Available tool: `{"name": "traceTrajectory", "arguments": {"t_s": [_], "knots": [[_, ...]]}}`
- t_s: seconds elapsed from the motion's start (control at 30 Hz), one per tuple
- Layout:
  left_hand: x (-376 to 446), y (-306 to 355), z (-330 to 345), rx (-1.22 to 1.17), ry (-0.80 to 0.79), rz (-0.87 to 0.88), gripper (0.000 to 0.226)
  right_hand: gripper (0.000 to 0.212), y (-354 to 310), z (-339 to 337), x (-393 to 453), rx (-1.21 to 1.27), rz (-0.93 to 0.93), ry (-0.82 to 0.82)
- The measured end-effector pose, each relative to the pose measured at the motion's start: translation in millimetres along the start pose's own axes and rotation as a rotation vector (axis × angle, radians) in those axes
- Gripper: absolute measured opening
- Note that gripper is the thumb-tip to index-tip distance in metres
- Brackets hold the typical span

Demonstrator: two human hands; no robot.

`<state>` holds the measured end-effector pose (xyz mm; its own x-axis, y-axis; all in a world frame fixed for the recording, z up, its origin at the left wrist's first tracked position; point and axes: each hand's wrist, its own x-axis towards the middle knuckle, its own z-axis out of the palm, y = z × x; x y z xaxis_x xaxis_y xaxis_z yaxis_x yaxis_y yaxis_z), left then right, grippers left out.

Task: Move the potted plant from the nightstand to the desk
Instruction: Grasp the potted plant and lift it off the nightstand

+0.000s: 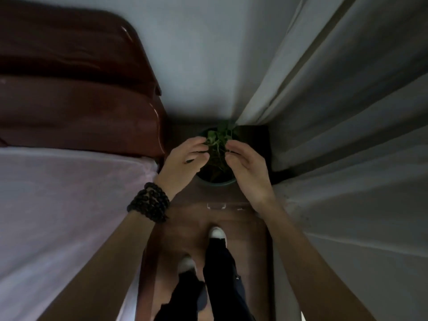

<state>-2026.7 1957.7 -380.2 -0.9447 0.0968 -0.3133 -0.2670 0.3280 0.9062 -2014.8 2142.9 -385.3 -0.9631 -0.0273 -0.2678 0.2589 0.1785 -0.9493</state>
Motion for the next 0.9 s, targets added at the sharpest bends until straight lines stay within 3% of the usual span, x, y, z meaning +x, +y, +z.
{"name": "traceTrajectory", "arguments": {"t_s": [0.33,0.47,0.57,0.73,0.9], "knots": [[90.4,-109.1,22.4,-0.096,0.081,-0.370,0.054,0.041,119.3,6.1,76.1,-0.147,0.353,0.076],[111.9,-144.3,32.0,-0.073,0.174,-0.370,0.061,0.045,150.8,11.3,93.8,-0.210,0.461,0.115],[122.1,-161.0,38.9,-0.163,0.151,-0.466,0.073,0.054,165.6,14.7,102.3,-0.161,0.535,0.151],[138.2,-177.6,38.7,-0.227,0.203,-0.587,0.088,0.052,180.2,21.8,112.9,-0.150,0.533,0.279],[155.5,-172.6,43.4,-0.199,0.343,-0.513,0.074,0.043,180.6,18.5,131.1,-0.197,0.484,0.447]]}}
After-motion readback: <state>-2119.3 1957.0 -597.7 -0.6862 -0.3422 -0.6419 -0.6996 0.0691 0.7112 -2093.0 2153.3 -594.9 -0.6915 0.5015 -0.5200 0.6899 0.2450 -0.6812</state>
